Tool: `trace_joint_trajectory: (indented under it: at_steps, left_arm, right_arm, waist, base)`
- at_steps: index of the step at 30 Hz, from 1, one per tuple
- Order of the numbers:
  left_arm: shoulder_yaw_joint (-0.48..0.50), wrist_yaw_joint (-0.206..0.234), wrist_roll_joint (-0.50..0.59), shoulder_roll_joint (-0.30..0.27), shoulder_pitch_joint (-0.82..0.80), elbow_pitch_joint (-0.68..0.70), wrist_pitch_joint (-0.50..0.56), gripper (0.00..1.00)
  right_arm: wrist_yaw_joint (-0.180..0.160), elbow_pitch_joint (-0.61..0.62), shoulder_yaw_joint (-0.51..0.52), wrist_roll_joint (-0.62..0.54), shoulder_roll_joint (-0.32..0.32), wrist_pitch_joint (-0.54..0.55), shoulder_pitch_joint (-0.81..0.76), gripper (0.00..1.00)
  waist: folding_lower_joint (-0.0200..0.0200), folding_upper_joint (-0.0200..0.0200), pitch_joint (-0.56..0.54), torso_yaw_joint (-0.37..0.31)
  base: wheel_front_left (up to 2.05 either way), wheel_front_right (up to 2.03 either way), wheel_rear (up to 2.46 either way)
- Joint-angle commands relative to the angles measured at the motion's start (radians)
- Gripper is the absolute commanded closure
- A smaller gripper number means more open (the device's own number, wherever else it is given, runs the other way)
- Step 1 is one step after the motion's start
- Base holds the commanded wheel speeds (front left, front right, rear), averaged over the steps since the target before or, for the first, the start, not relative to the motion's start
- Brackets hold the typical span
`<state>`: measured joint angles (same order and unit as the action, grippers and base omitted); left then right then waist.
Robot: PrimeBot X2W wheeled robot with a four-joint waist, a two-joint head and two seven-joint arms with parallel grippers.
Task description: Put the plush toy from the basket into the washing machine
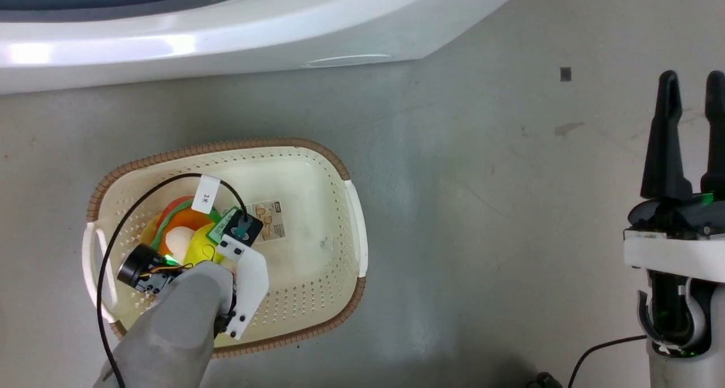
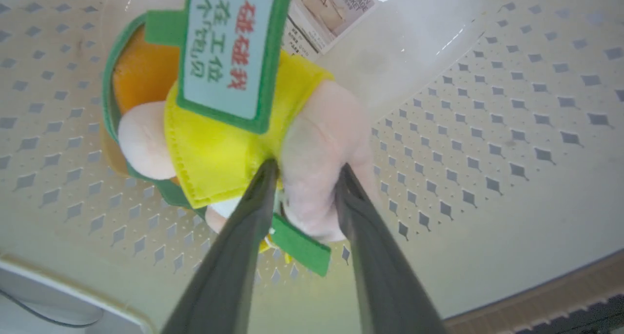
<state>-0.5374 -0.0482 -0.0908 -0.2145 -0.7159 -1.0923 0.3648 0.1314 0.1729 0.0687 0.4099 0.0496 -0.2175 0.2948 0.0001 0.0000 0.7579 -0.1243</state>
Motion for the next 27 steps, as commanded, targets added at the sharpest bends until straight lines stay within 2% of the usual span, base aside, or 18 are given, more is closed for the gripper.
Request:
trace_joint_trajectory:
  at_steps: [1, 9, 15, 27]
  left_arm:
    - [-0.014, -0.006, -0.004, -0.014, -0.031, -0.032, 0.007, 1.00]
    - [-0.063, -0.034, -0.028, -0.023, -0.076, -0.114, 0.026, 1.00]
    - [-0.082, -0.060, -0.076, -0.005, -0.085, -0.176, 0.025, 1.00]
    - [-0.133, -0.082, -0.136, 0.062, -0.007, -0.196, -0.044, 1.00]
  right_arm:
    - [-0.001, 0.010, 0.006, 0.016, 0.001, -0.011, 0.025, 0.00]
    - [-0.001, 0.006, 0.003, 0.055, 0.001, -0.027, 0.046, 0.00]
    - [-0.001, -0.007, 0.005, 0.085, 0.001, -0.040, 0.040, 0.00]
    - [-0.001, -0.033, 0.006, 0.062, 0.001, -0.044, -0.039, 0.00]
  waist:
    - [-0.0001, 0.0000, 0.007, -0.001]
    - [-0.0001, 0.0000, 0.005, -0.011]
    - [-0.0001, 0.0000, -0.036, -0.013]
    - [-0.0001, 0.0000, -0.252, 0.041]
  base:
    - [0.00, 0.00, 0.00]
    - [0.00, 0.00, 0.00]
    - [0.00, 0.00, 0.00]
    - [0.00, 0.00, 0.00]
